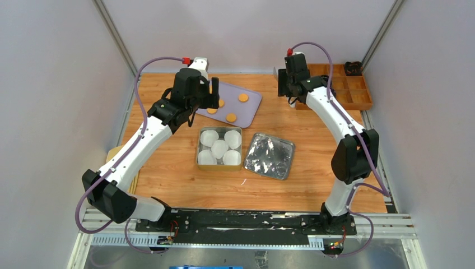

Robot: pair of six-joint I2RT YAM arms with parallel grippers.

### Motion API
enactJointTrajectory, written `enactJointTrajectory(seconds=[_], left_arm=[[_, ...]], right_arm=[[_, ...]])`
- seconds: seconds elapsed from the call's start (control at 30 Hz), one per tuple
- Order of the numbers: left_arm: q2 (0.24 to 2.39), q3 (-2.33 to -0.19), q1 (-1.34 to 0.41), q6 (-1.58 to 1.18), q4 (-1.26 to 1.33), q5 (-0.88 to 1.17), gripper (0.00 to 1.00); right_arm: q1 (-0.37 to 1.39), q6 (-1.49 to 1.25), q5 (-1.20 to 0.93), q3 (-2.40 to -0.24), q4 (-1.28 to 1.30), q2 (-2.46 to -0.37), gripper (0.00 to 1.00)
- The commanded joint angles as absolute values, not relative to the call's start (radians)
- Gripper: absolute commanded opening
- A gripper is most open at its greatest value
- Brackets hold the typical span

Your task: Pack the cookies

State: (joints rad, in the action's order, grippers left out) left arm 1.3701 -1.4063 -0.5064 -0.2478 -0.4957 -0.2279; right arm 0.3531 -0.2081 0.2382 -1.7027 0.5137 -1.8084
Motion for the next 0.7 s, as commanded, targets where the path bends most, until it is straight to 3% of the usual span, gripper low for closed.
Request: enactJointTrajectory(seconds=[0.0, 0.33, 0.53, 0.67], left_arm=[[1.37, -1.401, -0.505, -0.258, -0.479, -0.212, 0.75], [1.354, -1.387, -0.505, -0.262, -0.474, -0.206, 0.75], [1.343, -1.384, -0.505, -0.261, -0.475, -0.217, 0.75], [1.342, -1.383, -0.505, -0.261, -0.477, -0.225, 0.75]], right_arm=[[0.365, -0.198, 0.265, -1.662, 0.528, -1.767, 0.6], [0.373, -0.206, 0.23, -1.627, 0.532, -1.741, 0.55], [0.402, -0.196, 0.16, -1.624, 0.534, -1.721, 0.4], [0.437, -0.18, 0.117, -1.634, 0.534, -1.722, 0.23]])
